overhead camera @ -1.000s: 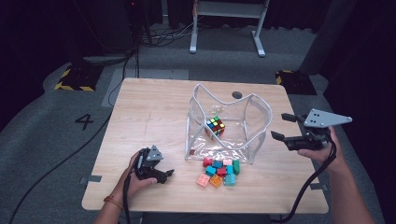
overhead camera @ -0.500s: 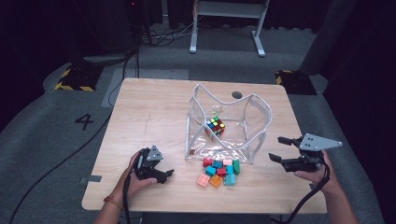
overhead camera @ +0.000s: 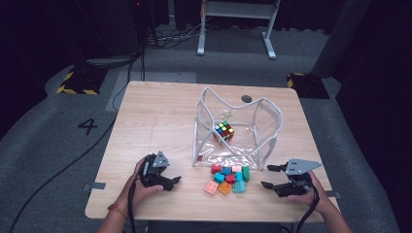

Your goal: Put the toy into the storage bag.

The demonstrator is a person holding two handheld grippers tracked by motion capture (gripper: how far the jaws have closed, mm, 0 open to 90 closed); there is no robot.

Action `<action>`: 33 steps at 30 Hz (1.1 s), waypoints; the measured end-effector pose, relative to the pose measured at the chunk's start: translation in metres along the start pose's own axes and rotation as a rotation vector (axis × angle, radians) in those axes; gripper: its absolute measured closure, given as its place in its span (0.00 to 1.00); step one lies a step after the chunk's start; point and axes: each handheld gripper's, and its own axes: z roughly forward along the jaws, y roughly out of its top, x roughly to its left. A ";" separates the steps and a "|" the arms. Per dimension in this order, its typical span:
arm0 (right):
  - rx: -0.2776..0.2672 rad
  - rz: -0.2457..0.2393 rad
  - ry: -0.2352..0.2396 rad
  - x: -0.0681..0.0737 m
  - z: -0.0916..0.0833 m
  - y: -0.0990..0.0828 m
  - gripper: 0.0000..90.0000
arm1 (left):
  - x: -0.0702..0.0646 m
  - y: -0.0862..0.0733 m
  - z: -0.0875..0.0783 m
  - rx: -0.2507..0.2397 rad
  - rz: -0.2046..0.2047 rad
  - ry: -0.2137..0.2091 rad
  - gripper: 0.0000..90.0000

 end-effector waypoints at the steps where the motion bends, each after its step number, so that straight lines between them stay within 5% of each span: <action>1: 0.027 -0.028 0.004 0.001 0.010 0.001 0.41 | 0.000 0.000 0.000 0.001 -0.001 0.002 0.14; 10: 0.041 -0.068 0.034 -0.006 0.040 0.008 0.40 | 0.000 0.000 0.000 -0.001 0.002 0.003 0.14; 19: 0.032 -0.047 0.066 -0.011 0.058 0.013 0.40 | 0.001 0.000 0.000 -0.003 0.009 0.008 0.14; 25: 0.080 -0.052 0.076 -0.007 0.068 0.016 0.44 | 0.000 0.000 0.000 0.000 -0.001 -0.001 0.14; 33: 0.071 -0.043 0.073 -0.007 0.067 0.014 0.50 | 0.000 0.000 0.000 0.000 -0.001 -0.001 0.14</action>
